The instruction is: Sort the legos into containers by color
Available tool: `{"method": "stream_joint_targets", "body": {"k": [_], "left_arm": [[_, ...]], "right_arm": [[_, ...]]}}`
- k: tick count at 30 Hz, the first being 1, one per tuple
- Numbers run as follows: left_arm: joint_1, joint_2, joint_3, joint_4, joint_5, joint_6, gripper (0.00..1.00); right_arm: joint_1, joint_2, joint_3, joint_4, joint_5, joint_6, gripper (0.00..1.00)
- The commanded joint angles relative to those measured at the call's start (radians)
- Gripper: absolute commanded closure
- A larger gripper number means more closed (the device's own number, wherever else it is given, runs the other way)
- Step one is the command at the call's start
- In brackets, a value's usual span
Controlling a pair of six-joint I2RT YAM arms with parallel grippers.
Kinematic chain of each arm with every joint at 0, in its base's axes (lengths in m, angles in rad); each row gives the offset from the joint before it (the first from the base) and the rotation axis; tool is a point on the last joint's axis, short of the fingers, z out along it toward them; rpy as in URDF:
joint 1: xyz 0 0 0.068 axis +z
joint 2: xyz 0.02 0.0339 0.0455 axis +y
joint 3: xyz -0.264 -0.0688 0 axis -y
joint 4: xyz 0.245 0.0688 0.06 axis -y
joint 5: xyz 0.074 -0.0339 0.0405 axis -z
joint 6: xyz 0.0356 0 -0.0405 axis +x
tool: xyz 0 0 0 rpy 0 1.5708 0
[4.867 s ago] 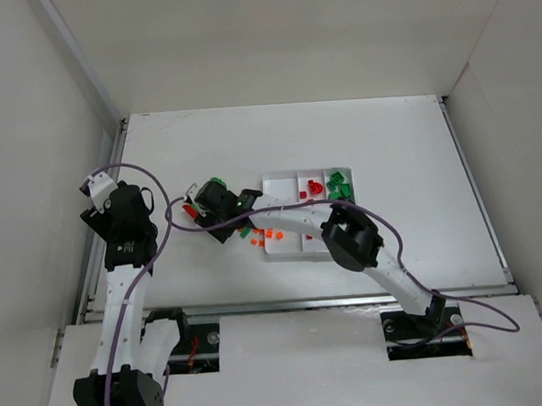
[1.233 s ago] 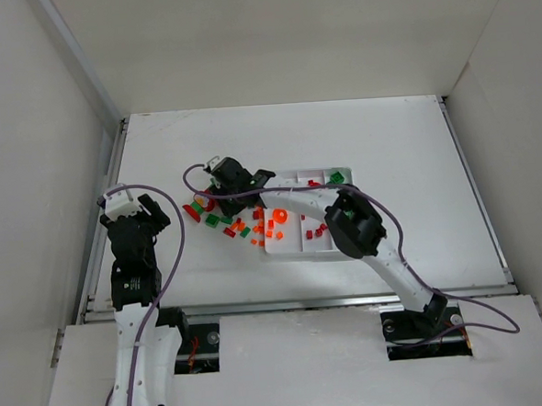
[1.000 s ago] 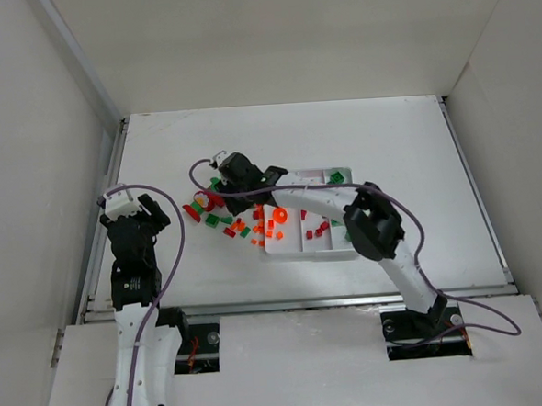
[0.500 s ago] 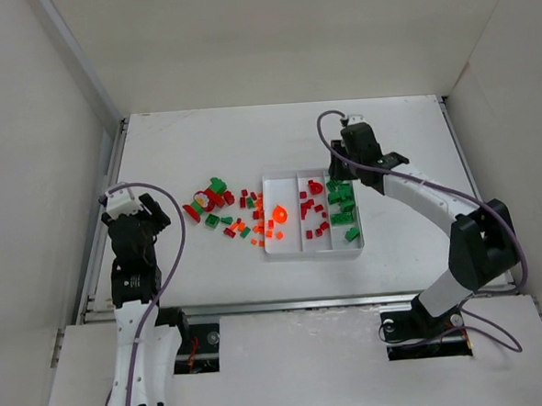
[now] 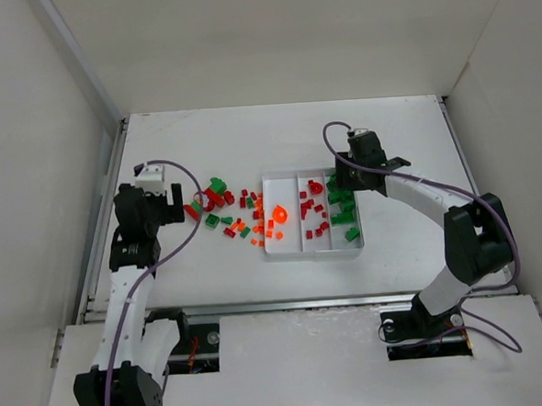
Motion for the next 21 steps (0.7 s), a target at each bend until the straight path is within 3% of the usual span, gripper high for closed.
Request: {"method": "stream_joint_targets", "body": {"k": [1, 5, 14, 21], "left_arm": [[-0.042, 0.085, 0.085, -0.058, 0.132, 0.186, 0.17], [-0.121, 0.214, 0.169, -0.179, 0.184, 0.317, 0.21], [-0.307, 0.412, 0.209, -0.267, 0.235, 0.516, 0.47], [-0.360, 0.512, 0.203, -0.257, 0.180, 0.552, 0.43]], "right_arm": [[0.002, 0.012, 0.034, 0.048, -0.019, -0.034, 0.38], [0.002, 0.012, 0.053, 0.039, -0.019, -0.065, 0.31], [0.002, -0.055, 0.073, 0.019, -0.019, -0.083, 0.31], [0.002, -0.074, 0.054, 0.010, 0.013, -0.092, 0.30]]}}
